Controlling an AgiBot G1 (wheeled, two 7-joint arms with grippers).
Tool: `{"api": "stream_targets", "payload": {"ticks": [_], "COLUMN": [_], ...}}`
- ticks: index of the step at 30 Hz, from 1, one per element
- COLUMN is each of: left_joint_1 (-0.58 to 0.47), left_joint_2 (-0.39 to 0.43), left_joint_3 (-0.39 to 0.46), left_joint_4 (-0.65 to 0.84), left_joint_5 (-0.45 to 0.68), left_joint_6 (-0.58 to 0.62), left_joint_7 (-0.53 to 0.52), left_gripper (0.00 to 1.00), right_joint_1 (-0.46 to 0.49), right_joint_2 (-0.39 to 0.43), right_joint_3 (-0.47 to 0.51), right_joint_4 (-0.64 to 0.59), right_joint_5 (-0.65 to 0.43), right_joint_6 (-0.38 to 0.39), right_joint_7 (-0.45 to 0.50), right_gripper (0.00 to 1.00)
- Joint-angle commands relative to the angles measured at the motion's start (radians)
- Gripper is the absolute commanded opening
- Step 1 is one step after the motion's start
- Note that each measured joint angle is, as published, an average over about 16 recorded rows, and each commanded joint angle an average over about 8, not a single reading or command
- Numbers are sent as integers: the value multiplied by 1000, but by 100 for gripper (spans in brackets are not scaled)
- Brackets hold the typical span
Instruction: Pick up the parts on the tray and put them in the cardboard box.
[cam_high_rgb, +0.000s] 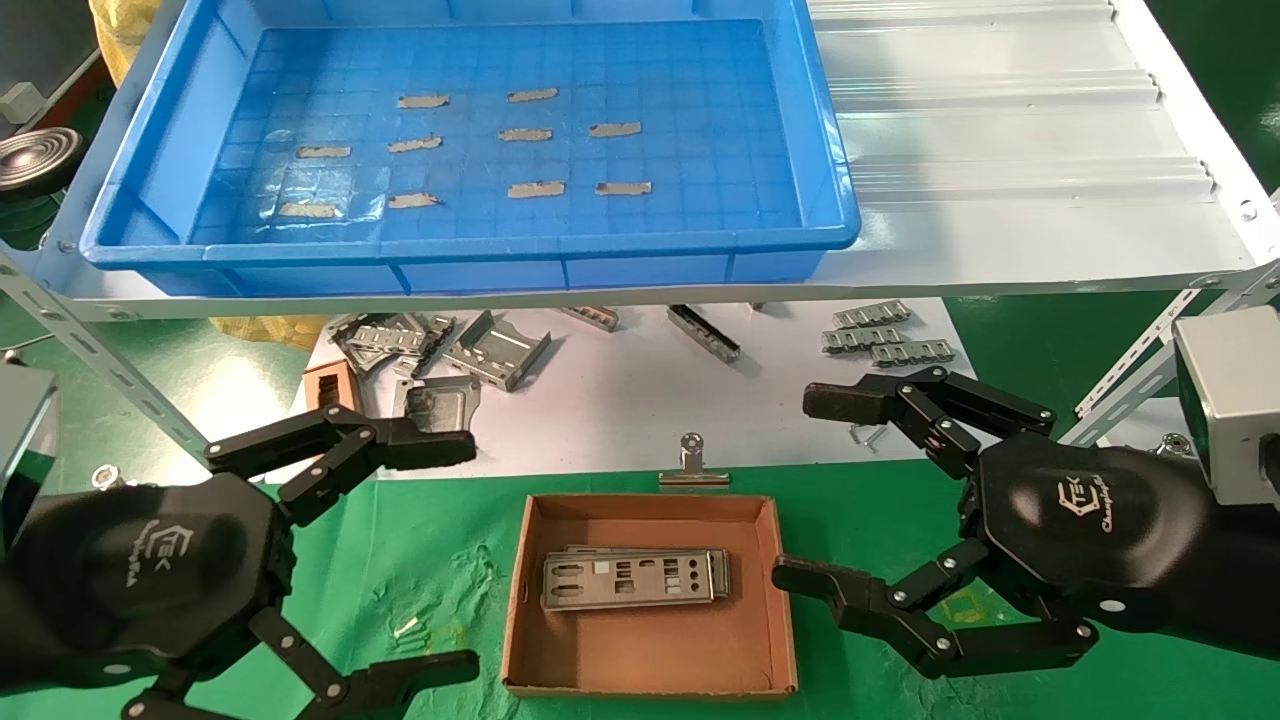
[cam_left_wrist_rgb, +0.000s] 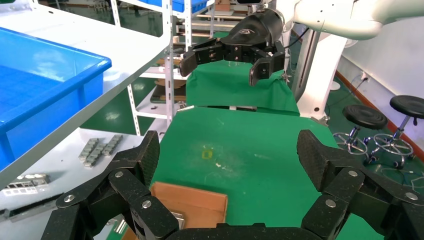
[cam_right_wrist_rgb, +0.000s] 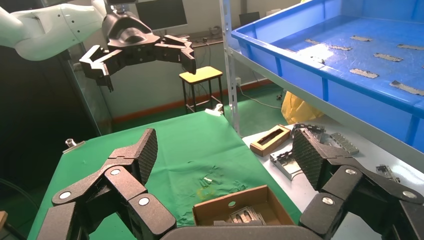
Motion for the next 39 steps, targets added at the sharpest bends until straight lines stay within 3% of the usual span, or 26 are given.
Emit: {"api": "stream_targets", "payload": {"ticks": [1,39], "left_joint_1": [0,-2], "left_joint_2": [0,2], "left_joint_3": [0,2], "left_joint_4": [0,2], "left_joint_5": [0,2], "left_joint_6": [0,-2], "left_joint_7": [0,1], "left_gripper": [100,100], "right_joint_1": [0,0], "right_joint_2": [0,0], "right_joint_3": [0,0], "right_joint_4": [0,0], "right_joint_5": [0,0], "right_joint_6": [0,0], "right_joint_7": [0,0], "right_gripper": [100,100]}}
